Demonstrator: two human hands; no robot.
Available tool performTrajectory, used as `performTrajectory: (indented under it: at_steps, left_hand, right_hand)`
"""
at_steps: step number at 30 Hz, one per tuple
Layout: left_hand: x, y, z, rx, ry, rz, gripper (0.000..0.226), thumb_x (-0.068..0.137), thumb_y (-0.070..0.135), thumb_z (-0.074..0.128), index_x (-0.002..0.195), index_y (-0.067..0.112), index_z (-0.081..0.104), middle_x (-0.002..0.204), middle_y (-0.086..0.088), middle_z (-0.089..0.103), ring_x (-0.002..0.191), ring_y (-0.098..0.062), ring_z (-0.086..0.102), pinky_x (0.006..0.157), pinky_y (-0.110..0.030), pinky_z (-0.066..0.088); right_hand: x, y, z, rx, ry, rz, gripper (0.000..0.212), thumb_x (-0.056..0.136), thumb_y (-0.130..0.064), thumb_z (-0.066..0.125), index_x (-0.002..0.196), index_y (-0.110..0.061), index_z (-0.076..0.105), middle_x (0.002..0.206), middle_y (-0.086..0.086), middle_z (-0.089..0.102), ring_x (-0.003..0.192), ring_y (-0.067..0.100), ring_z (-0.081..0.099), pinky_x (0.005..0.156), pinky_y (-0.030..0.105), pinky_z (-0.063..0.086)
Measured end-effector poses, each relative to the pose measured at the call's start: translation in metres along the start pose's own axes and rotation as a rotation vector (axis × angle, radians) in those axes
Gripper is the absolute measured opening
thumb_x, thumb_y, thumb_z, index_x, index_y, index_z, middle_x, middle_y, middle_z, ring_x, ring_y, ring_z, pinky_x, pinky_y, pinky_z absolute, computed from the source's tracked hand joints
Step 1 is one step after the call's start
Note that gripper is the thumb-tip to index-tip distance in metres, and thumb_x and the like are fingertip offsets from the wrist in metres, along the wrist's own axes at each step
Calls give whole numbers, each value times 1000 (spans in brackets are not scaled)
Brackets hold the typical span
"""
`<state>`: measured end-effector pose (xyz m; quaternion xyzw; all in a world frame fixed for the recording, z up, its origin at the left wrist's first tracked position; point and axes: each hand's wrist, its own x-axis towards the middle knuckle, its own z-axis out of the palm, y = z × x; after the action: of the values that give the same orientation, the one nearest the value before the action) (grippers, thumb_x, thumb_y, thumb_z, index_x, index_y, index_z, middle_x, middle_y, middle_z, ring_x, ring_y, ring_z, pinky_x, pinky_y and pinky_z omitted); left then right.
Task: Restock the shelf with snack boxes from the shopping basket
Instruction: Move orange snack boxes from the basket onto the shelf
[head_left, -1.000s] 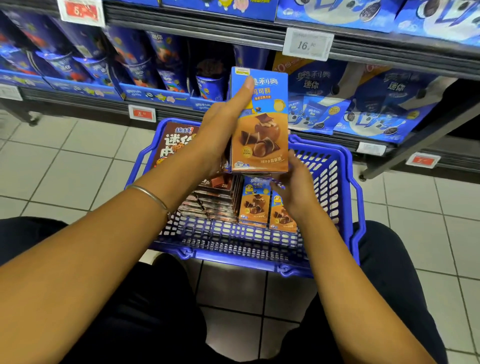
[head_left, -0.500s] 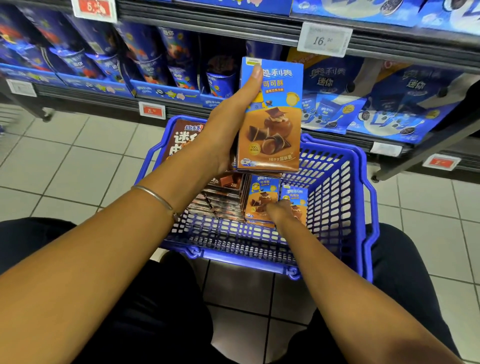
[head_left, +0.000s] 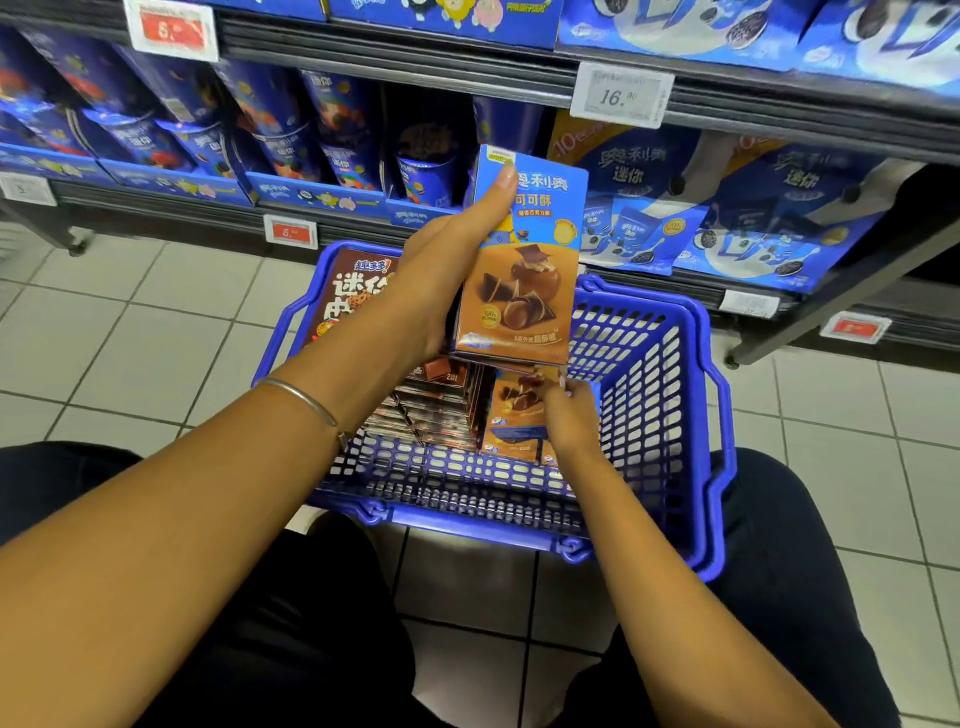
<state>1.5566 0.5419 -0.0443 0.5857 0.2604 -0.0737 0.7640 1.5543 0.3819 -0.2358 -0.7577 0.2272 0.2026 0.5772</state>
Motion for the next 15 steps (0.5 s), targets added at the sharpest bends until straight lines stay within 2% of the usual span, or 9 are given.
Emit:
performTrajectory:
  at_steps: [3,6,7,9,12,15]
  left_hand:
    - [5,-1,-1,34,-5,-4,76,83,70,73,131,12,70,125,-15,75,117,-37,71,104,-57,55]
    - [9,3,-4,-20,6,-27,64,83,64,78,123,14,76,109,-11,80,100,-32,78,91,-53,62]
    - [12,3,-6,-17,22,-18,63,83,62,79,124,14,75,107,-10,81,96,-30,80,86,-51,64]
    - [13,5,-7,-32,60,-3,69,83,59,81,132,12,69,107,-9,81,93,-28,80,79,-47,66]
    - [13,3,-8,-44,126,31,83,82,52,85,146,9,55,121,-11,77,97,-28,79,84,-49,65]
    - [11,-1,-5,-19,155,95,62,85,46,84,132,10,65,108,-8,81,92,-27,80,80,-49,66]
  right_hand:
    - [-13,-14,-17,184,52,-129,26,98,-33,57,114,-12,57,102,13,72,86,27,68,74,40,52]
    - [-25,-37,-37,343,58,-249,31,94,-30,59,117,-10,57,90,-3,74,76,5,70,64,17,51]
    - [-32,-47,-43,398,53,-280,35,89,-31,59,117,-9,58,84,-8,73,73,3,69,62,16,51]
    - [-43,-65,-51,484,44,-350,44,83,-31,57,119,-6,59,90,-4,72,78,8,69,66,22,52]
    - [-52,-86,-56,622,-7,-401,52,82,-27,56,126,1,56,106,11,68,88,20,69,74,34,55]
    - [-60,-100,-57,759,-150,-390,40,83,-22,52,119,-5,60,107,13,69,95,27,66,81,39,53]
